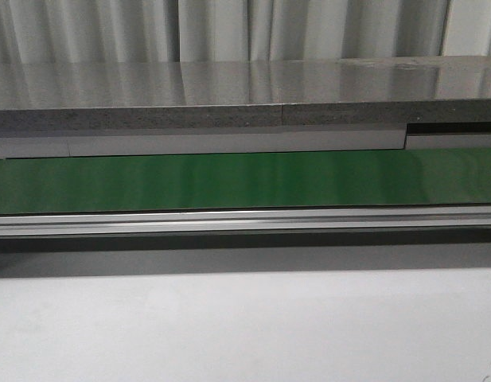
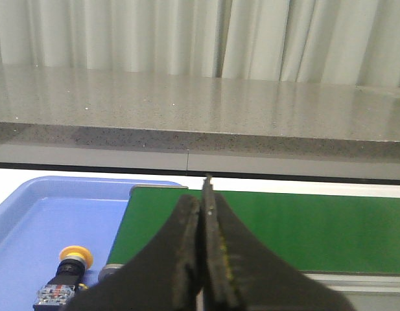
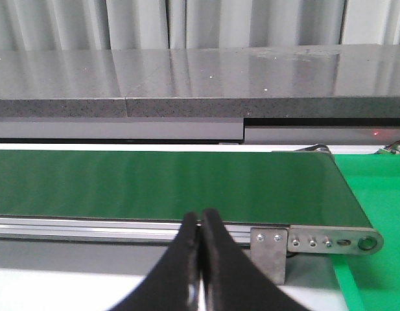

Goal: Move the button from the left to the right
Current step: 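Move the left gripper down toward the blue tray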

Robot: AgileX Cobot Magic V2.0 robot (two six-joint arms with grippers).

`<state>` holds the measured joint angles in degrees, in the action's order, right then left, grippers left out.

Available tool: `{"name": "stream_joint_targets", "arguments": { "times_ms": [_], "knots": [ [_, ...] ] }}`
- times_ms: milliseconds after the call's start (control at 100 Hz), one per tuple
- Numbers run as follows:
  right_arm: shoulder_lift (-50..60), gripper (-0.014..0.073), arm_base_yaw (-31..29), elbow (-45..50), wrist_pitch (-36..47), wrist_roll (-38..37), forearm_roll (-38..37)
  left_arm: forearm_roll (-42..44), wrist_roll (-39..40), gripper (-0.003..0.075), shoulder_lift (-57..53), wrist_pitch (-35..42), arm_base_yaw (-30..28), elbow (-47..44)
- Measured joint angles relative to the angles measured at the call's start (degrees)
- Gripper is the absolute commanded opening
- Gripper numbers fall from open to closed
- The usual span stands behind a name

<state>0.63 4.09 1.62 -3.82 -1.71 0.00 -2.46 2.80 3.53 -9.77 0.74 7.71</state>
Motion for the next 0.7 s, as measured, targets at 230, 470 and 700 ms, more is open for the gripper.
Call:
{"name": "stream_joint_targets", "arguments": {
  "times_ms": [230, 470, 700],
  "knots": [
    [0.00, -0.0067, 0.00, 0.00, 0.00, 0.00, 0.00, 2.09, 0.00, -0.0021, 13.80, -16.76, 0.00, 16.84],
    [0.00, -0.0067, 0.00, 0.00, 0.00, 0.00, 0.00, 2.77, 0.00, -0.0020, 28.95, -33.88, 0.00, 31.62],
    [0.00, -0.0067, 0.00, 0.00, 0.00, 0.00, 0.00, 1.78, 0.00, -0.0020, 37.98, -41.86, 0.00, 35.50]
  ]
}}
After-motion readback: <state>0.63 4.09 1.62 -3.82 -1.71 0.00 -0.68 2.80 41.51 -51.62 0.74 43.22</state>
